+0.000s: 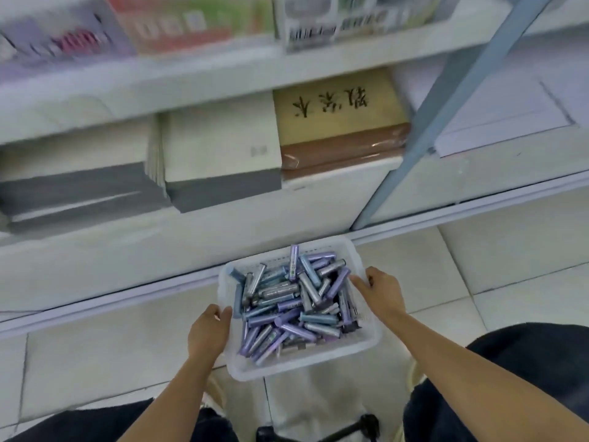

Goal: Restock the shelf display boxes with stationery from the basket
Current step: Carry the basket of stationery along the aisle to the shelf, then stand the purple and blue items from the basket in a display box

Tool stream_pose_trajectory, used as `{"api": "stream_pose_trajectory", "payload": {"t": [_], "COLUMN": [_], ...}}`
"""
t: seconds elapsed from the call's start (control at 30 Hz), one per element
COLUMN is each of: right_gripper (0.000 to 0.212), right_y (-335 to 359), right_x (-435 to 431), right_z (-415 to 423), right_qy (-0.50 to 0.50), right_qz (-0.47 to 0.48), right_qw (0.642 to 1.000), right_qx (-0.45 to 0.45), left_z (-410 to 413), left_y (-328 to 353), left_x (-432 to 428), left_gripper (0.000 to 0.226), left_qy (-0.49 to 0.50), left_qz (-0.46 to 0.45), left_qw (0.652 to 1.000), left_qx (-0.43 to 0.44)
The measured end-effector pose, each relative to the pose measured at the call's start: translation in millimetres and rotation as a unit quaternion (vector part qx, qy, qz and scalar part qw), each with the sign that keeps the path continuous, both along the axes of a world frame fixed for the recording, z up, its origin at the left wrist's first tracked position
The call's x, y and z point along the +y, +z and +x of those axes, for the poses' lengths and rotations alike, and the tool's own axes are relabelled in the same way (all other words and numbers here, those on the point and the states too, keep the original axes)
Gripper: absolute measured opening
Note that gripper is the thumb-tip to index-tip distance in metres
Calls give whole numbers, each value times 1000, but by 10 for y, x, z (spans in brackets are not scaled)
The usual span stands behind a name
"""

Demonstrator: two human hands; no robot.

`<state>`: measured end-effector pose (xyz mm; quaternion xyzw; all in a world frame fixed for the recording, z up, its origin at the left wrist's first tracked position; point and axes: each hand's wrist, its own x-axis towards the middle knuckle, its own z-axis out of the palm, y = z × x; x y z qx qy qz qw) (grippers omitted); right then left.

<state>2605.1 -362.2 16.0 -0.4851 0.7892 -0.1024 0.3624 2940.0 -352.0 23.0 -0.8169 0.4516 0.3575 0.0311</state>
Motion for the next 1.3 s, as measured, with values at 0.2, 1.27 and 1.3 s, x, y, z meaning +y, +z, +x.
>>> {"api": "stream_pose_trajectory", "payload": {"t": [0.2, 1.27, 1.3], "right_gripper": [45, 28, 25], "right_y": [-751, -1170, -1152], "right_x": [-73, -168, -176], "right_z": [140, 1129, 1105], "right_qy": [17, 186, 173], "right_qz": [-11, -35, -40], "right_qw": [1000, 981, 982], "right_qx": [3, -50, -63], "left_z": [63, -629, -622], "left_y": [-712, -1184, -1169], "left_x": [-74, -294, -291], "left_gripper": [25, 33, 31], "left_qy": [38, -314, -294], "left_qz": [-1, -80, -94], "left_qw": [999, 945, 950], "left_qx": [0, -55, -36]}}
